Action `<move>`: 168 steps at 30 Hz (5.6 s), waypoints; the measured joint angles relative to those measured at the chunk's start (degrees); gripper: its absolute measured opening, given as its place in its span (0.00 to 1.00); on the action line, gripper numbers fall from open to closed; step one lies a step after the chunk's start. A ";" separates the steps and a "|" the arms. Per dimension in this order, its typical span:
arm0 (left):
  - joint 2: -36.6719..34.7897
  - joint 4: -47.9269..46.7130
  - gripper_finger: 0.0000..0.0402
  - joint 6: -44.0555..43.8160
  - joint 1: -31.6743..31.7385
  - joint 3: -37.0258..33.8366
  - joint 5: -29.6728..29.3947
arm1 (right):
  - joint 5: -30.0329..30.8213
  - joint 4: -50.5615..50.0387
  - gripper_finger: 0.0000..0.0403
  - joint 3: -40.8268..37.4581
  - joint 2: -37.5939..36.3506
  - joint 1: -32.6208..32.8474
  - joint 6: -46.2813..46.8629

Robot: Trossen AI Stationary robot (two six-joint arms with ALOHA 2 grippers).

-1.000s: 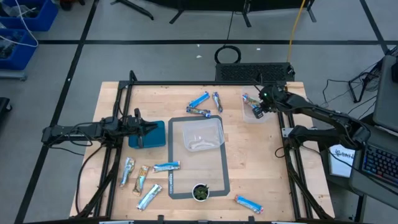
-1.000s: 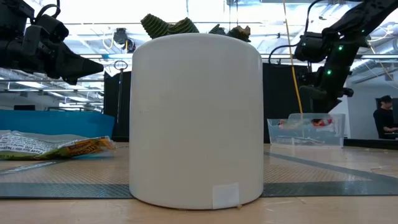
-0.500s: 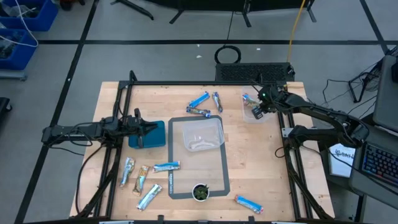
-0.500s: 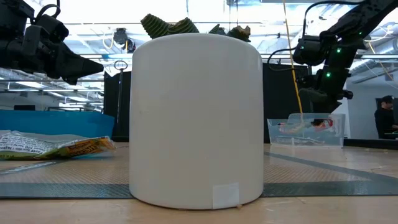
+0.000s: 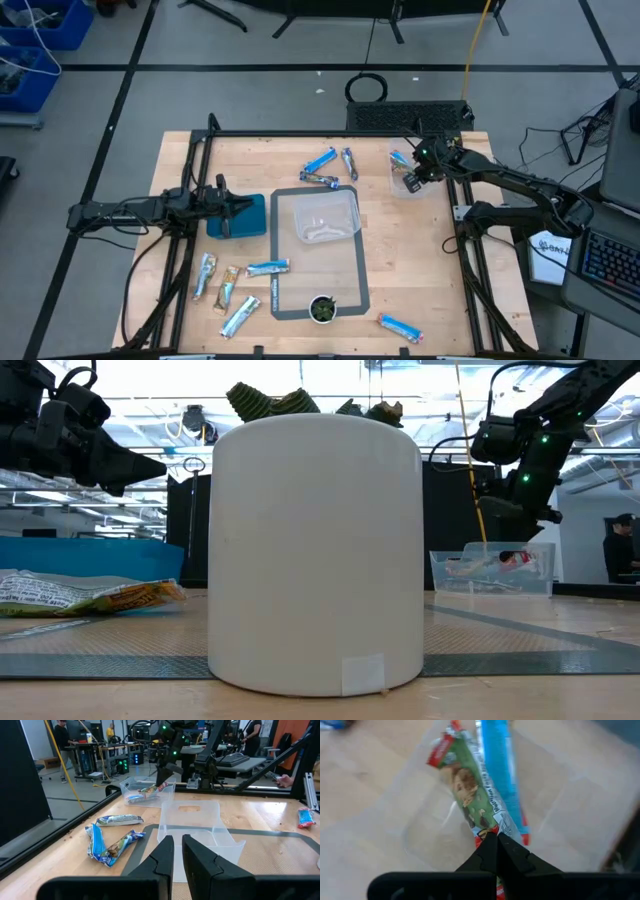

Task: Pick and place Granola Bars by type
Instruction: Put the red granola bar into the right transparent bin

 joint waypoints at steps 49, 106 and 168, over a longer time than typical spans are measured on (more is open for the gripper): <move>-0.01 0.01 0.10 0.00 0.00 0.00 -0.01 | -13.06 1.82 0.00 0.00 -0.04 0.00 -0.01; -0.02 0.01 0.10 0.00 0.00 0.00 0.00 | -11.42 5.88 0.43 0.00 -0.04 1.29 4.47; -0.01 0.00 0.10 0.02 -0.01 -0.02 0.00 | -9.90 65.10 0.44 -23.63 -18.11 68.30 11.09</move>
